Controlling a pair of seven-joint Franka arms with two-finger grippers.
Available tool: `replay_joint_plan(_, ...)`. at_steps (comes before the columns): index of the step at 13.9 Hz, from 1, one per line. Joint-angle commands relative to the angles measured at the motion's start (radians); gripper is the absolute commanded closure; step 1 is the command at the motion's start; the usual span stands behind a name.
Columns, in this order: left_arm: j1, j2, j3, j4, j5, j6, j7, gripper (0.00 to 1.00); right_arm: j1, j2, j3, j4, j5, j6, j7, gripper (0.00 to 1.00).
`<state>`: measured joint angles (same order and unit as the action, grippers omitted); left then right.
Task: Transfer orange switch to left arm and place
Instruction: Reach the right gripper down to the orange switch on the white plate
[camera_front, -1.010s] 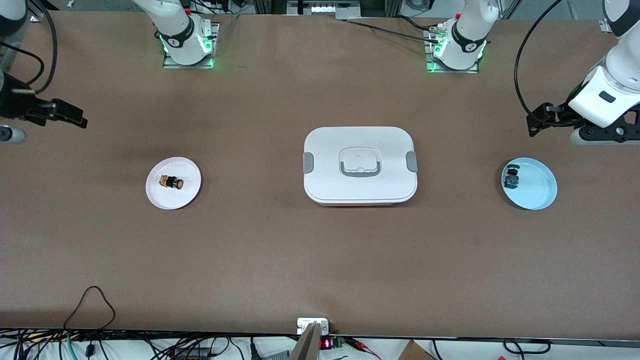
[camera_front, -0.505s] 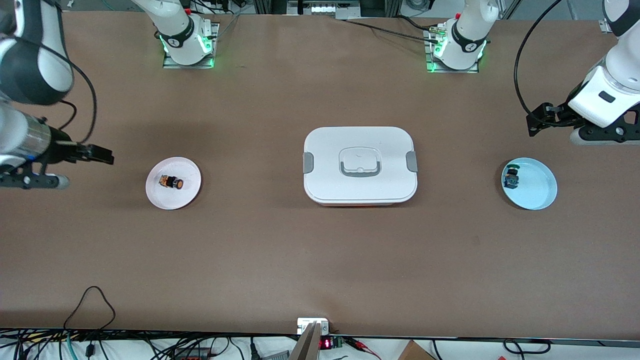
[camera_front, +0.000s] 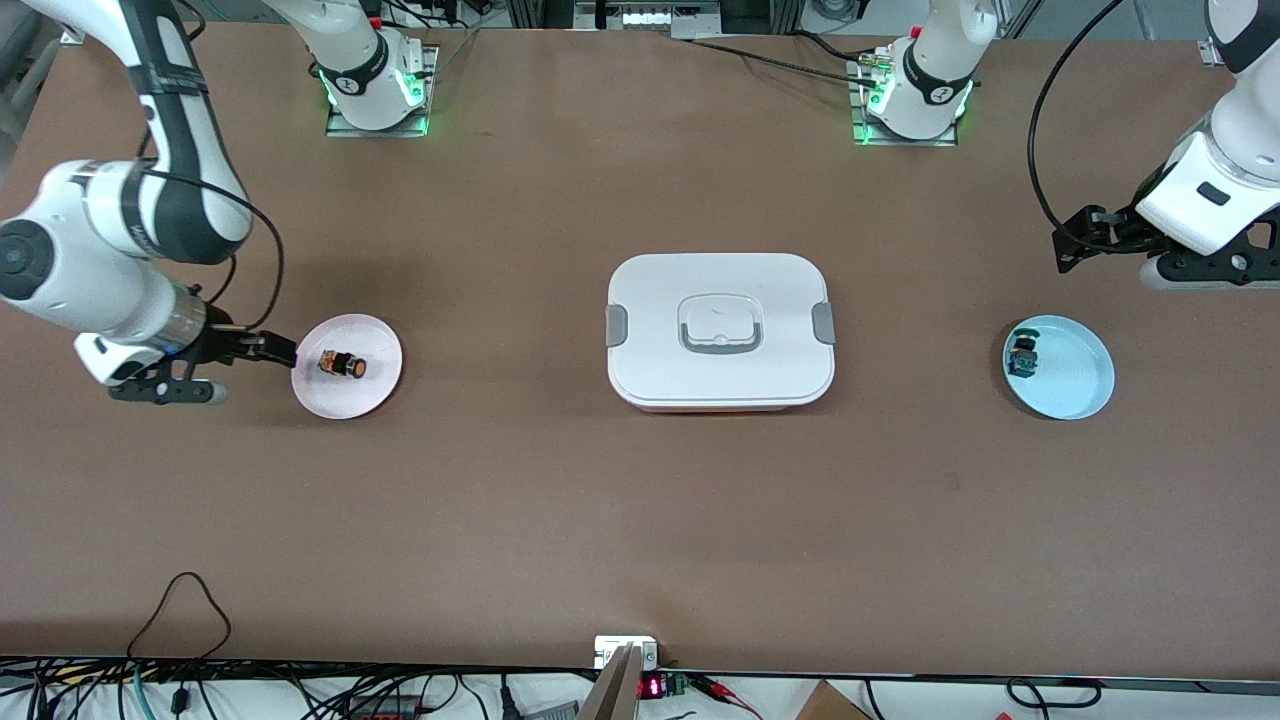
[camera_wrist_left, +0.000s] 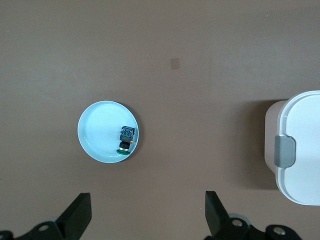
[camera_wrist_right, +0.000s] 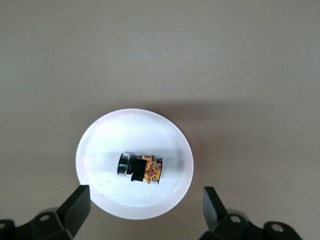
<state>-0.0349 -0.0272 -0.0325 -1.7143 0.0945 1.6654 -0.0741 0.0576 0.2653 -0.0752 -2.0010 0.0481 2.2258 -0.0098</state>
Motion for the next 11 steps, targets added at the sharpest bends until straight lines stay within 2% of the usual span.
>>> replay_joint_plan(1, 0.001, 0.001, -0.001, 0.013, -0.015, -0.016, 0.013, 0.00, 0.033, -0.011, 0.000, -0.076, 0.018, 0.063, -0.002, 0.00)
replay_joint_plan(4, 0.001, 0.001, -0.003, 0.013, -0.015, -0.016, 0.013, 0.00, 0.038, 0.047, 0.000, -0.085, 0.025, 0.071, -0.001, 0.00)
replay_joint_plan(6, 0.001, 0.001, -0.003, 0.013, -0.015, -0.016, 0.013, 0.00, 0.033, 0.077, 0.000, -0.087, 0.093, 0.100, -0.012, 0.00)
replay_joint_plan(11, 0.001, 0.001, -0.003, 0.013, -0.015, -0.036, 0.011, 0.00, 0.037, 0.133, 0.000, -0.088, 0.093, 0.164, -0.016, 0.00)
